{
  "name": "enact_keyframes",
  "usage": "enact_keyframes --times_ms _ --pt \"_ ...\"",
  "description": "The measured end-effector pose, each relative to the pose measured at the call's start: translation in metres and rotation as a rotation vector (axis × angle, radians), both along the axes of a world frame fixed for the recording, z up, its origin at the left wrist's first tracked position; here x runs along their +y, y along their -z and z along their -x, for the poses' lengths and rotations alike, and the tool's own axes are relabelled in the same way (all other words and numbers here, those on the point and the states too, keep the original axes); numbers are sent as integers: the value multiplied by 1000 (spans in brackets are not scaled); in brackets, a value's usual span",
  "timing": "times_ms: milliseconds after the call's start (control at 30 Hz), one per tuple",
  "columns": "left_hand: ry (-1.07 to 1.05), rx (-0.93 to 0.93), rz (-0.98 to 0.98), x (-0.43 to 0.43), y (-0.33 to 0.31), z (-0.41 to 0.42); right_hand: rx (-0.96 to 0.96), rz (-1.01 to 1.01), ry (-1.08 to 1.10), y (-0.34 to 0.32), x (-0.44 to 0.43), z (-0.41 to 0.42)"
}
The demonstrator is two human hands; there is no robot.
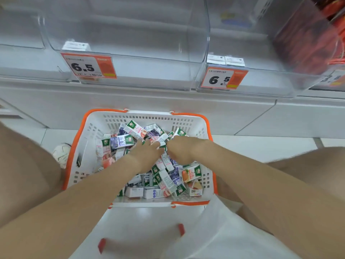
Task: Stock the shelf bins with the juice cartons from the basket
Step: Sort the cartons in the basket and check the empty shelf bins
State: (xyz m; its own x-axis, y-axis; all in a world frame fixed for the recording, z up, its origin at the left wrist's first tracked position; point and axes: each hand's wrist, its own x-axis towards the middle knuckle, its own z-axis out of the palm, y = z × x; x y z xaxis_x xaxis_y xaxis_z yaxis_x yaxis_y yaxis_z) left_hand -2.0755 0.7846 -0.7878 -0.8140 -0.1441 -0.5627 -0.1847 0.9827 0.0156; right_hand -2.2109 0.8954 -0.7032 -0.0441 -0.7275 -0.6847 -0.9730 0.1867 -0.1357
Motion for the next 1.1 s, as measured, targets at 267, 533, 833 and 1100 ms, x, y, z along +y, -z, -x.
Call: enact_keyframes --times_ms 267,533,833,1100 --pt "-137 87 -134 -11 23 -2 -29 -273 -26 56 38 15" --pt "-105 125 -227 -25 17 -3 5 -195 -66 66 47 17" --pt "-889 351 -854 -58 -34 -23 -171 117 225 -29 8 43" --pt "-1091 570 -1307 -56 -117 -34 -174 527 423 -112 -6 29"
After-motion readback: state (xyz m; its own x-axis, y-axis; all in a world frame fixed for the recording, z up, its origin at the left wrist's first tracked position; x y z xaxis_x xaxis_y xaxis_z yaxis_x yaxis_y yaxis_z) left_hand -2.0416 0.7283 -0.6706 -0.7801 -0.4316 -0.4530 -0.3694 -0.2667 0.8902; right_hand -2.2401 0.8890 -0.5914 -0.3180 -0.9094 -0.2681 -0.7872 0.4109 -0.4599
